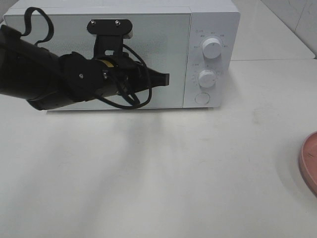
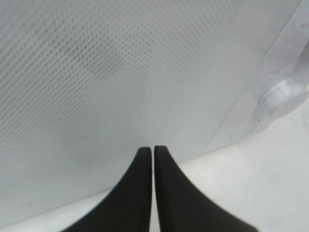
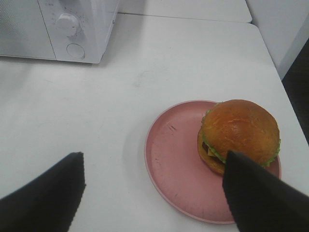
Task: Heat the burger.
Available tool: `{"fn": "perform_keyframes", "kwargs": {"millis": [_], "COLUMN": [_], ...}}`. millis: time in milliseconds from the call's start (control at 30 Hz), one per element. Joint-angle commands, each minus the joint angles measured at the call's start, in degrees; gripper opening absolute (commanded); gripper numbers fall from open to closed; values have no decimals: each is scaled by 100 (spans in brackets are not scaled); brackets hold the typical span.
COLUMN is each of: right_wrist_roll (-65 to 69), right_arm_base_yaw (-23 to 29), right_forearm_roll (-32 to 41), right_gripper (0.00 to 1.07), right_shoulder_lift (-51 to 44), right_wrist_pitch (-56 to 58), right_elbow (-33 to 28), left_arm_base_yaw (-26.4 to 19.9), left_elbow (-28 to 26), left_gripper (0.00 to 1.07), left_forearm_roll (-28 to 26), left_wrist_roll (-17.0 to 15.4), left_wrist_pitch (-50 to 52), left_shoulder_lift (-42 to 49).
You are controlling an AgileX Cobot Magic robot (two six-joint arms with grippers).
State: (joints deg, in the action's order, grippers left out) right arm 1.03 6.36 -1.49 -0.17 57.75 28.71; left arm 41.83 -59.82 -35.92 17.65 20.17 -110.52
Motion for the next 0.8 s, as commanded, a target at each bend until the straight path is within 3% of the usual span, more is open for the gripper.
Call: {"fn": "perform_keyframes", "kwargs": {"millis": [33,67,100,133,167,200,233,267,300,600,667,800], "right_wrist_roll": [6,6,6,6,6,6,6,6,6,6,6,6], "right_arm_base_yaw": [-34,-34,-34,-34,-34,-34,-34,-34,-34,-34,-34,-34], "right_forearm_roll": [-29,-29,-29,-29,-29,-29,-29,-29,-29,-29,-29,-29], "right_gripper": [76,76,76,76,76,76,76,76,76,76,76,76], "right_shoulder_lift": [-189,-189,-189,-189,-189,-189,-189,-189,-189,-189,-189,-189], "right_wrist_pitch": [-74,-74,-74,-74,-74,-74,-74,-74,-74,-74,-74,-74], "right_elbow": [-17,-17,-17,-17,-17,-17,-17,-17,-17,-17,-17,-17], "left_arm_base_yaw": [-11,-11,-11,-11,-11,-11,-11,-11,-11,-29,-29,-29], "left_elbow": [487,487,596,791,791,888,888,1054,1117,1610,1742,1742], "left_gripper": [15,15,24,49,49,65,65,90,98,99,99,99], "left_forearm_roll": [-29,-29,-29,-29,-29,-29,-29,-29,-23,-11,235,539], "left_wrist_roll": [11,11,11,6,6,6,6,0,0,6,6,6], "left_wrist_pitch": [-52,-52,-138,-315,-315,-367,-367,-521,-613,-1473,-2189,-2647], "left_shoulder_lift": [390,390,470,625,625,710,710,848,922,1375,1667,1885]}}
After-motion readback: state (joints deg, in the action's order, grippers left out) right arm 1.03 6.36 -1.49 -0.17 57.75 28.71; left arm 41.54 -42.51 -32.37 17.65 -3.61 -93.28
